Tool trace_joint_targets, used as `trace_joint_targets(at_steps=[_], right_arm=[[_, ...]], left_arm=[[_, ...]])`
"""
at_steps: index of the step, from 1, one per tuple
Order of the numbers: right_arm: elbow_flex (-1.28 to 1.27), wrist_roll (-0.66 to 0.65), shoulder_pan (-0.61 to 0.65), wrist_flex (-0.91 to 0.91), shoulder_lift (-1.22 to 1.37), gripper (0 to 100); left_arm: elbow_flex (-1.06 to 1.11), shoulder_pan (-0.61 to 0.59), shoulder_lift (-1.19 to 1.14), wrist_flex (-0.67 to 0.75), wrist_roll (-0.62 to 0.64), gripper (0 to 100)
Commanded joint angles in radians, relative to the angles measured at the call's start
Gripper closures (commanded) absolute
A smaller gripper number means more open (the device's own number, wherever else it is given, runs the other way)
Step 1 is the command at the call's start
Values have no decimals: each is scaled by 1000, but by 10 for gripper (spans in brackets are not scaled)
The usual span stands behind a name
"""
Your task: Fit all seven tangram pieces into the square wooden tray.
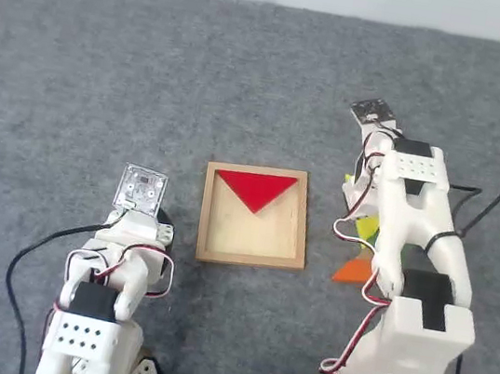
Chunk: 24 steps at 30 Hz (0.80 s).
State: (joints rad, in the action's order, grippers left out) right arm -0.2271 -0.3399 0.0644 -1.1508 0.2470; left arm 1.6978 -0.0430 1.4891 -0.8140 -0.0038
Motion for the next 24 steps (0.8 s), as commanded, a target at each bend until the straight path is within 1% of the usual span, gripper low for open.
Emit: trace_joint_targets(at_steps=[1, 5, 9, 17, 21, 24], right_arm=[[37, -8, -13, 44, -22, 692], [95, -11, -15, 53, 101, 692], [169, -15, -16, -7, 189, 692], [181, -15, -16, -13, 200, 693], [236, -17, -54, -24, 174, 693], [256, -83, -47, -24, 168, 692]], left_arm=[[-8, -5, 12, -2, 5, 986], [-8, -5, 12, -2, 5, 986], [-8, -5, 12, -2, 5, 986], [-8, -5, 12, -2, 5, 986], [-8, -5, 12, -2, 5, 986], [-8, -5, 12, -2, 5, 986]])
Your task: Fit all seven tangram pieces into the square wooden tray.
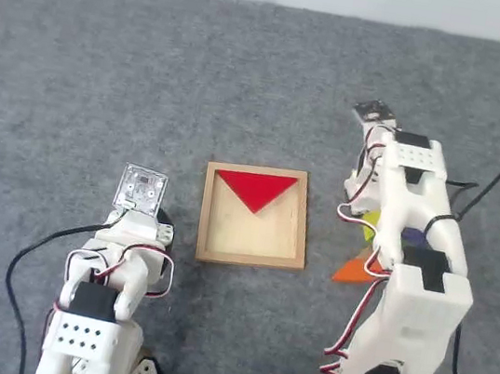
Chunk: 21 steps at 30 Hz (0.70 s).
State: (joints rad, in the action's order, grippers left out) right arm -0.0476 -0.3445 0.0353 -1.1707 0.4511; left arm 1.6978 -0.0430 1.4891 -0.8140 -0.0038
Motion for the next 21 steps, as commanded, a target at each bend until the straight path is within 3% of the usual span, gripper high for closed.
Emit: trace_joint_targets(at_steps=[1, 17, 21], right_arm=[[78, -97, -4, -4, -28, 691], [172, -114, 12, -36, 120, 694], [170, -107, 15, -58, 120, 777]], left_arm=[[-8, -5, 12, -2, 5, 986], [-8, -5, 12, -2, 5, 986], [-8, -5, 12, -2, 5, 986]])
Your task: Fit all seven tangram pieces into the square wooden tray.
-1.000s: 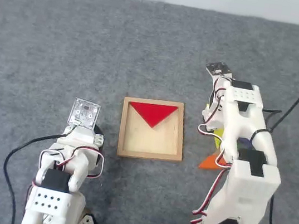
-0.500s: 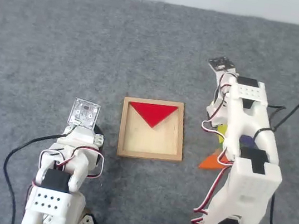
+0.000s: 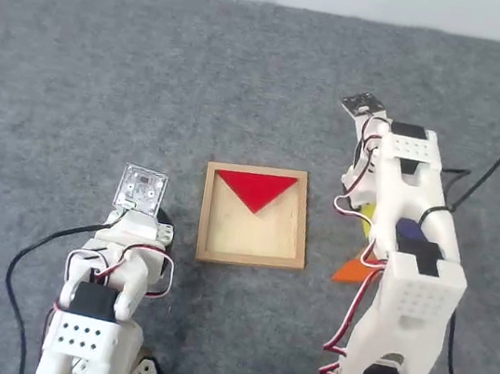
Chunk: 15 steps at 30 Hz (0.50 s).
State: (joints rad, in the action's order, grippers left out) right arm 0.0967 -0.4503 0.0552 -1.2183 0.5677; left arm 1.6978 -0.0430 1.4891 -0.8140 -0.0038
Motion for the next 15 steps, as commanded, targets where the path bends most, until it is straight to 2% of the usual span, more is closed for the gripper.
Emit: trace_joint_targets(at_steps=[1, 7, 15], right_arm=[[20, -2, -1, -10, -2, 783], [20, 44, 19, -45, -21, 772], [-101, 100, 79, -59, -245, 773]], left_arm=[[-8, -5, 12, -2, 5, 986], [-8, -5, 12, -2, 5, 986], [-8, -5, 12, -2, 5, 986]])
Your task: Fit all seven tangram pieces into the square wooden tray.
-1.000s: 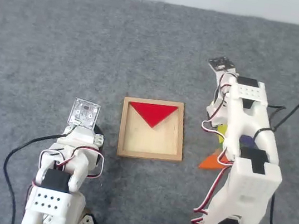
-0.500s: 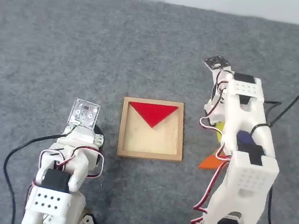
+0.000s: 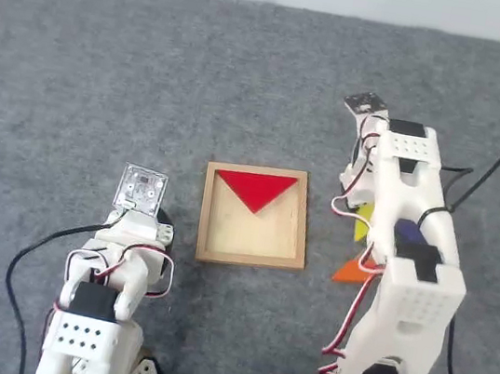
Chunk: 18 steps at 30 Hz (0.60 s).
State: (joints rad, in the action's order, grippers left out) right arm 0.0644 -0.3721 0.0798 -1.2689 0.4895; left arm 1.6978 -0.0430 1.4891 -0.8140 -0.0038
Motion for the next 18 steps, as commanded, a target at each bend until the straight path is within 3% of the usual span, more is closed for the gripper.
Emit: trace_joint_targets(at_steps=[1, 9, 14, 18], right_arm=[[-101, 21, 67, -2, -199, 773], [-275, 92, 61, 50, -371, 752], [-282, 118, 10, 88, -331, 647], [-278, 117, 15, 147, -231, 643]], left_arm=[[-8, -5, 12, -2, 5, 986], [-8, -5, 12, -2, 5, 986], [-8, -5, 12, -2, 6, 986], [-8, -5, 12, -2, 6, 986]])
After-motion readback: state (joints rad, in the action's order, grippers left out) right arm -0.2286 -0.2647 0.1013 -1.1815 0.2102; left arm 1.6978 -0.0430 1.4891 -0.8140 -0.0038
